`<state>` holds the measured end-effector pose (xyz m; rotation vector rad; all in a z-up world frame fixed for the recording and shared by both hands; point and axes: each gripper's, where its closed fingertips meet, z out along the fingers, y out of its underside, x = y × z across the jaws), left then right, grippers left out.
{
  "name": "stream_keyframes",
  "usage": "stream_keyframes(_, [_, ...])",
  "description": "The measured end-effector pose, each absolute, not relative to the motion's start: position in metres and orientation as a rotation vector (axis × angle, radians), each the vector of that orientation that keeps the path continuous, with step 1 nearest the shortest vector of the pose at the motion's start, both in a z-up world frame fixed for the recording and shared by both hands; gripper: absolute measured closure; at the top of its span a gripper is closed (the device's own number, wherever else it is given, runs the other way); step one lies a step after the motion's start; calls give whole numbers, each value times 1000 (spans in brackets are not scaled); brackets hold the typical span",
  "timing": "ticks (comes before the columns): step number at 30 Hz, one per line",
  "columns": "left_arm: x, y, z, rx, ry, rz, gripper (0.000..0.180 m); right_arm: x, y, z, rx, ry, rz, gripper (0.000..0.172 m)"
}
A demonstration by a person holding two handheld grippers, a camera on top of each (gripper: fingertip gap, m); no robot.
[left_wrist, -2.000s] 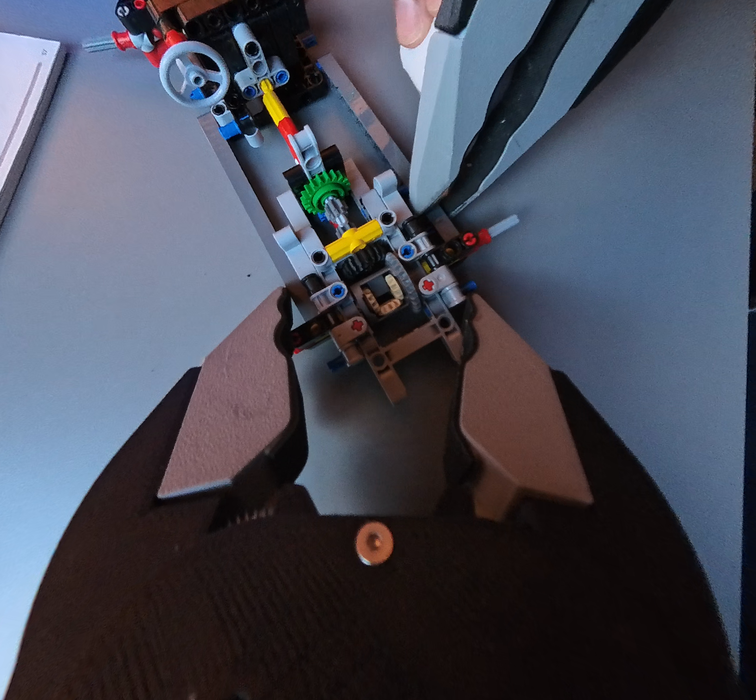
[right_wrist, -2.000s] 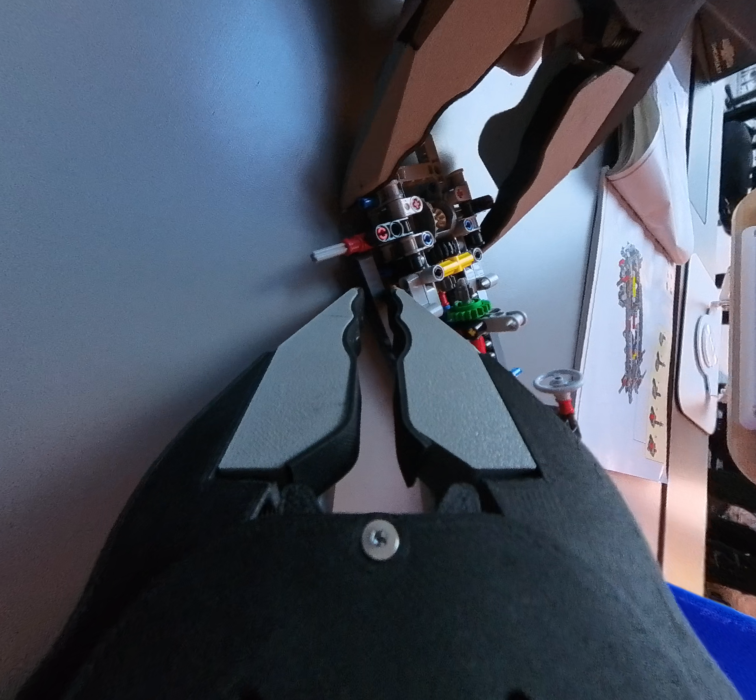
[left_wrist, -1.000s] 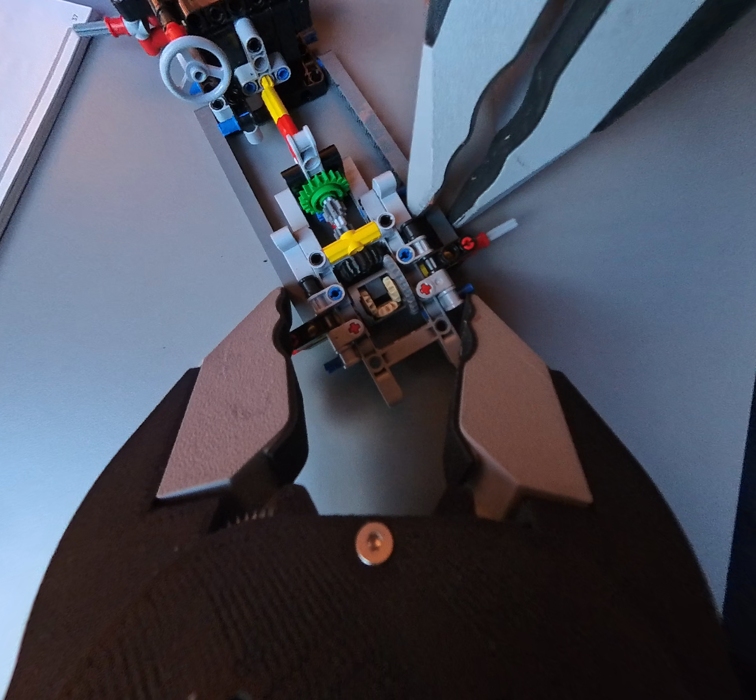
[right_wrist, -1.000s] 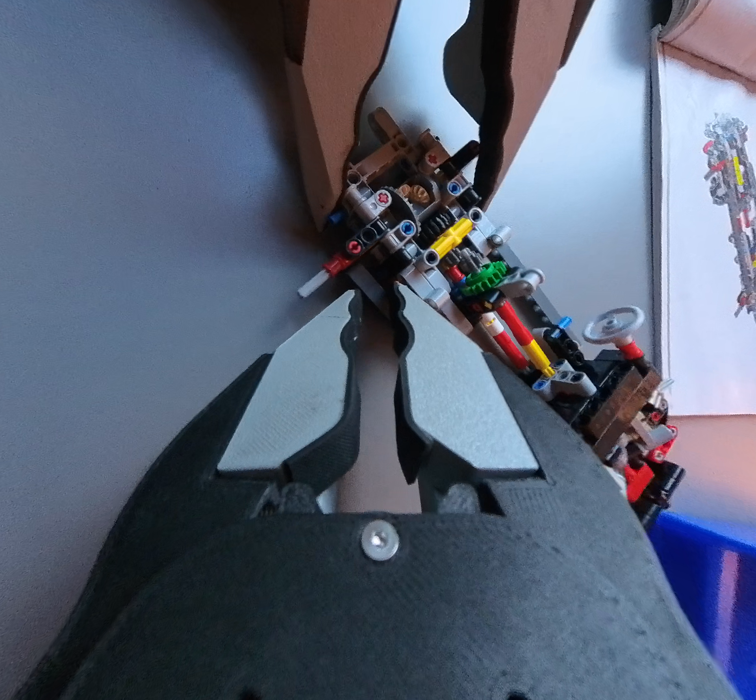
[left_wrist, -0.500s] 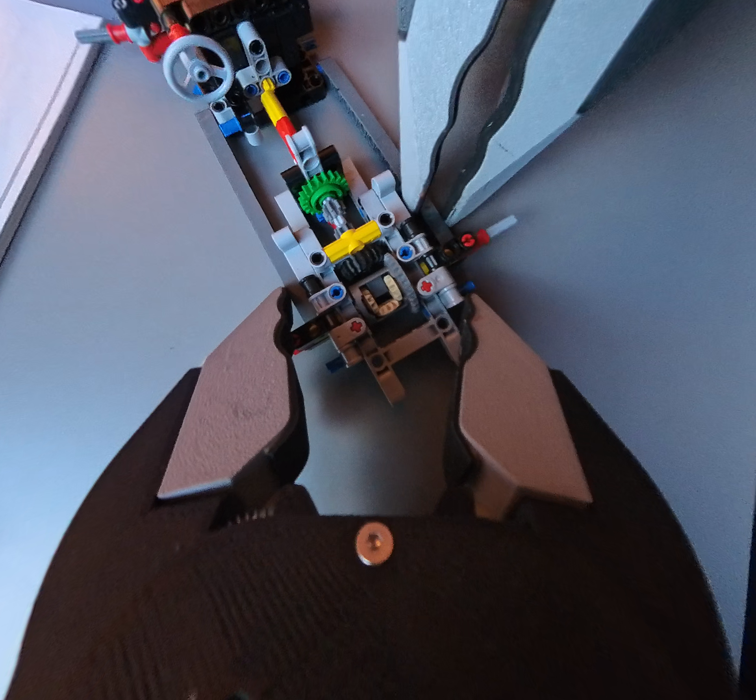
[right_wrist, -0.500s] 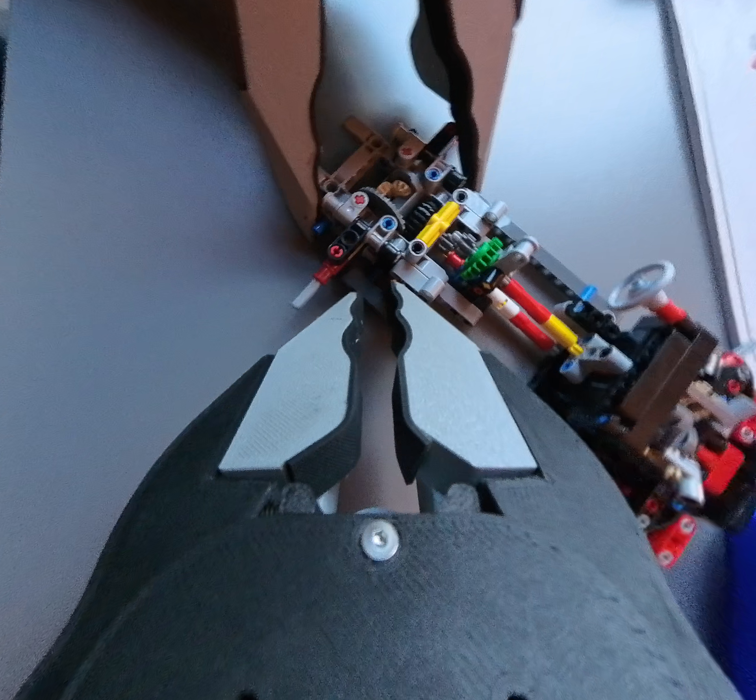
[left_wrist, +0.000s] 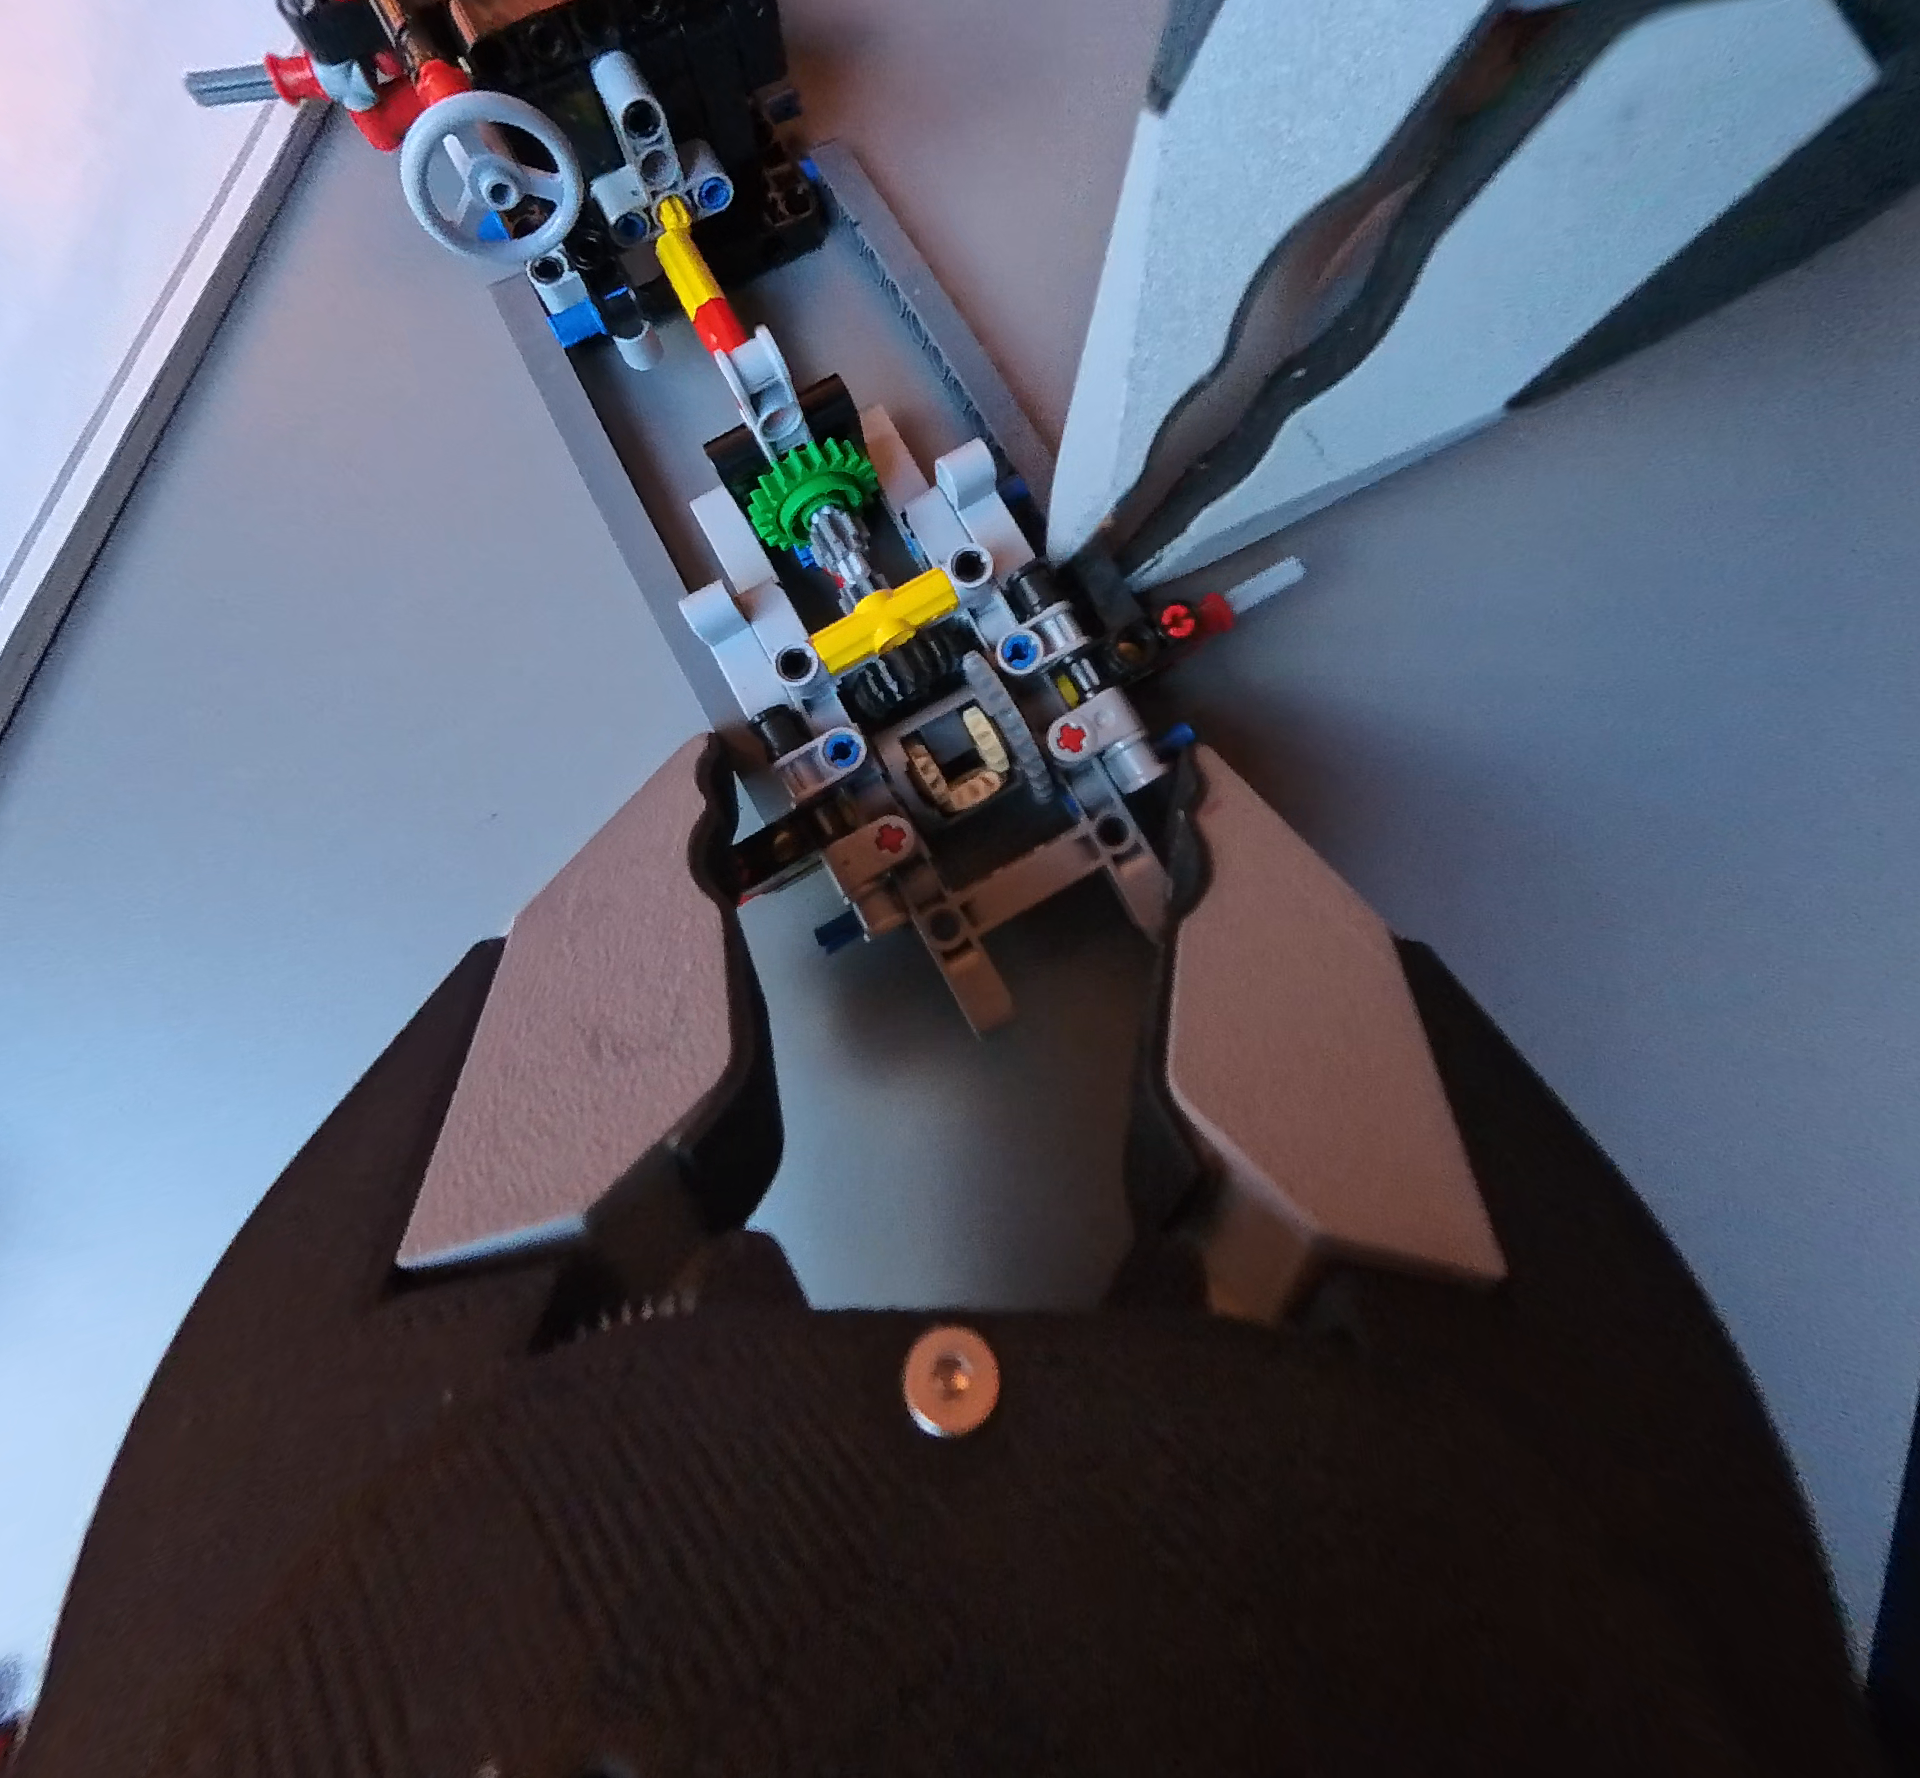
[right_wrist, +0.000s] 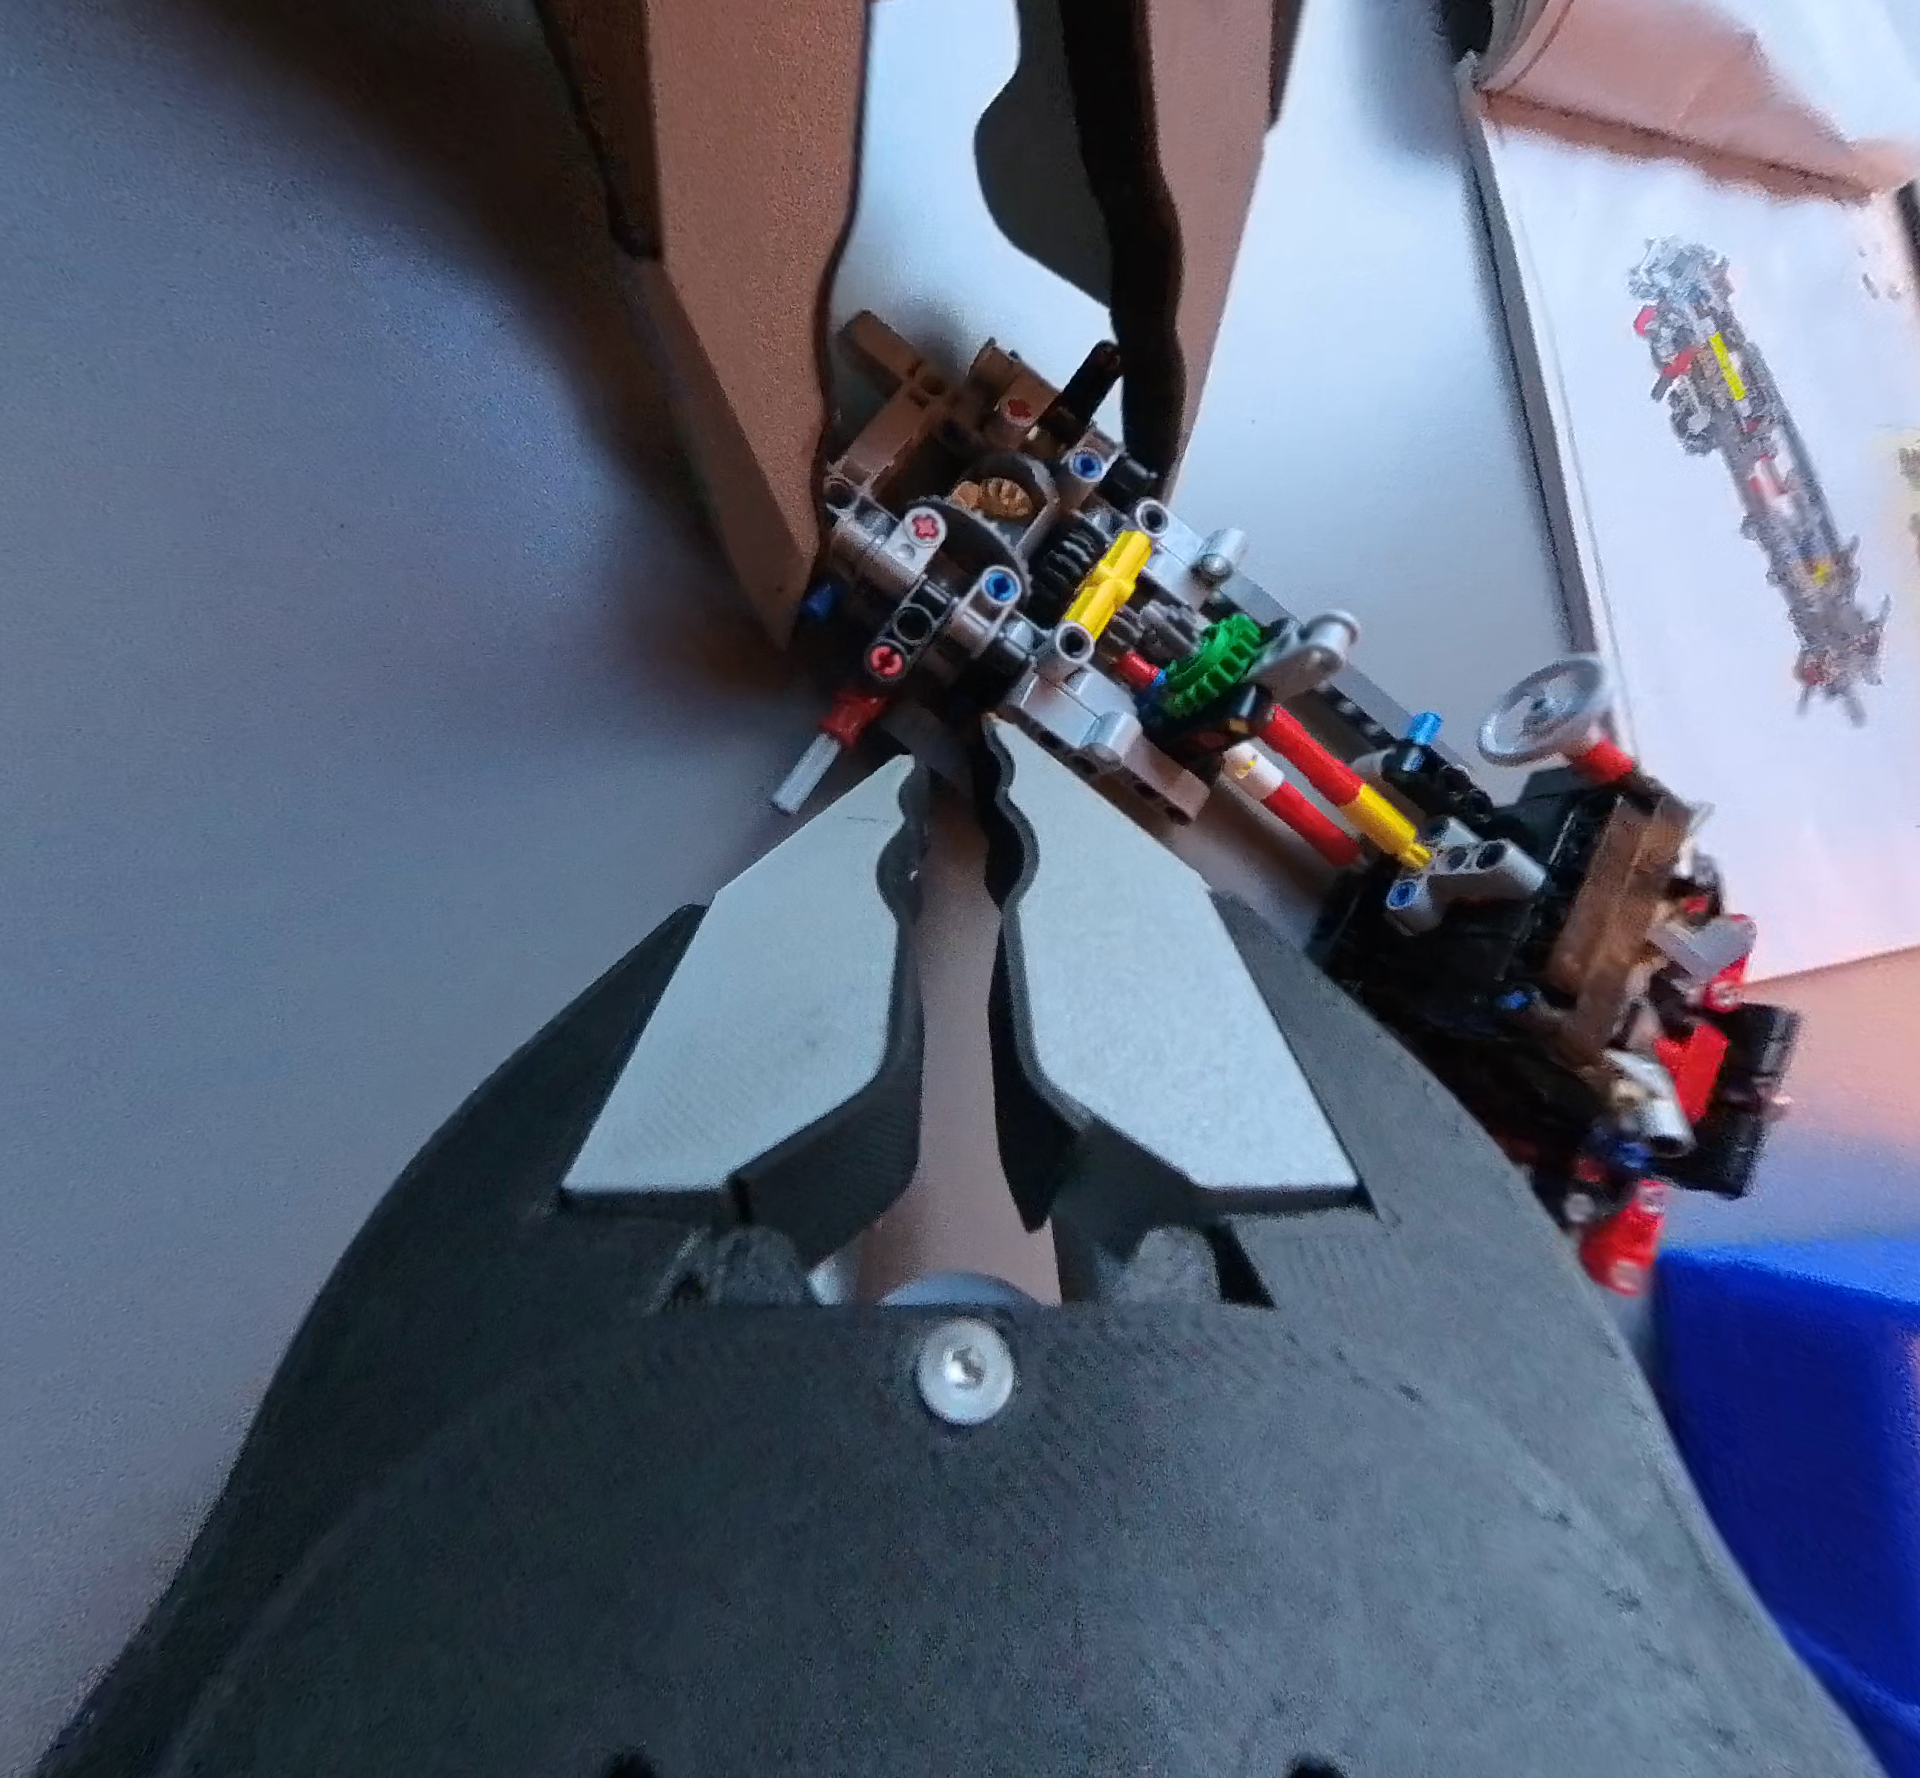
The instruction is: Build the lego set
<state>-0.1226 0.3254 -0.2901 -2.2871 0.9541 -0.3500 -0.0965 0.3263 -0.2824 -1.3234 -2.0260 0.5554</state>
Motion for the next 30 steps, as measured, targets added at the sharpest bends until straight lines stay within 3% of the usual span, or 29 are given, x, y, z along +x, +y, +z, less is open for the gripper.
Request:
stream_keyframes(5, [-125, 329, -290, -2286, 921, -316, 100, -101, 332, -278, -1632, -1909, 948, 171])
stream_keyframes(15, [-123, 327, -290, -2261, 967, -361, 99, -96, 329, -279, -1146, -2046, 725, 164])
stream_keyframes(18, [-123, 328, -290, -2225, 1009, -387, 99, -84, 330, -271, -1134, -2037, 804, 164])
stream_keyframes(24, [-136, 329, -290, -2181, 1087, -427, 99, -55, 376, -273, -1186, -2005, 605, 146])
stream_keyframes(30, [-142, 325, -290, -2153, 1172, -457, 99, -41, 404, -279, -1260, -1931, 447, 153])
